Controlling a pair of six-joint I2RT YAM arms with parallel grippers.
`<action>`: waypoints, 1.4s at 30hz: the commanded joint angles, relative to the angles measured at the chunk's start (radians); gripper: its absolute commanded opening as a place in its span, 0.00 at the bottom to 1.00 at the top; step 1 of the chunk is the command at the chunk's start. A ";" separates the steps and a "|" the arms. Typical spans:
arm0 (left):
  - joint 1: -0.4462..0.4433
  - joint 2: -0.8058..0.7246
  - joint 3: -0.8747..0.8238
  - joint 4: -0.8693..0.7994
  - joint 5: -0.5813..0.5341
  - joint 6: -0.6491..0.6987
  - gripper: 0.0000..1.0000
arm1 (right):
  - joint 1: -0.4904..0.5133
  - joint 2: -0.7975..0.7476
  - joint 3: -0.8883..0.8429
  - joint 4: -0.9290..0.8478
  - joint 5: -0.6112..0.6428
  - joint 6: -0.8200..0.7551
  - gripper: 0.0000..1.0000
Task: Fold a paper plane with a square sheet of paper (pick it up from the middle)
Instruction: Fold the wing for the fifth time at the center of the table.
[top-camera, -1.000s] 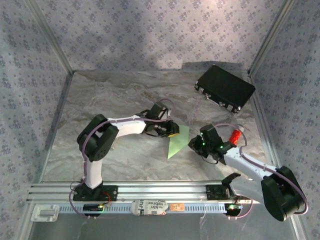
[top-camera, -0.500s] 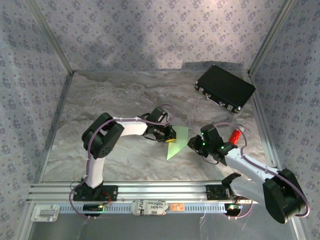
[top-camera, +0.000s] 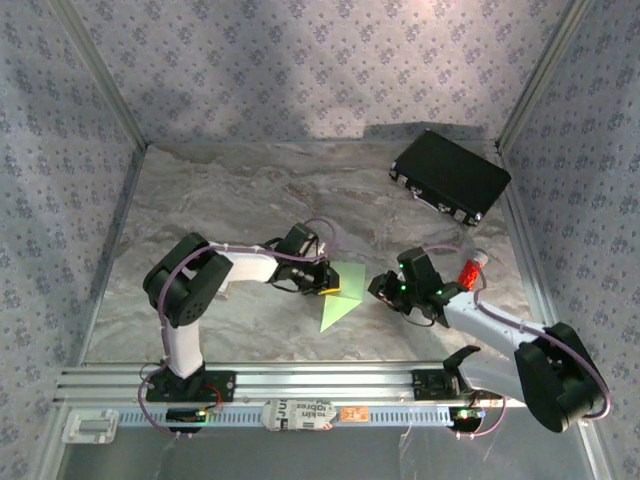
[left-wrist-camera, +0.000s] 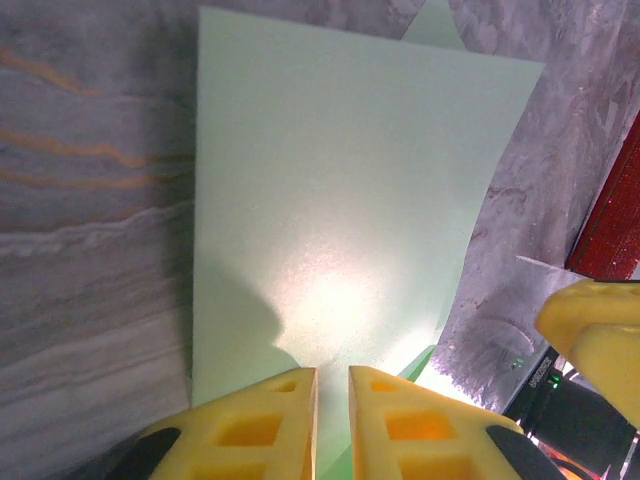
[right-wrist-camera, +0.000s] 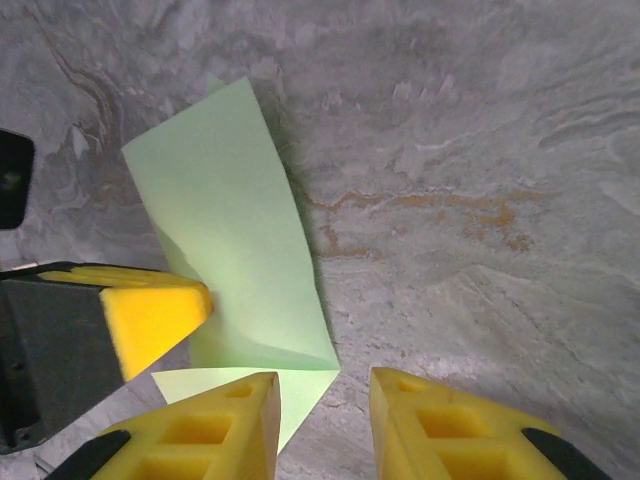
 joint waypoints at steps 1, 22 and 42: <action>0.008 -0.038 -0.008 -0.023 0.013 0.002 0.16 | 0.006 0.048 0.024 0.029 -0.045 -0.034 0.31; 0.039 0.026 0.067 -0.058 -0.037 0.036 0.17 | 0.050 0.185 0.081 0.070 -0.077 -0.041 0.31; 0.051 0.033 -0.036 0.018 -0.027 0.001 0.15 | 0.065 0.210 0.059 0.080 -0.095 0.038 0.32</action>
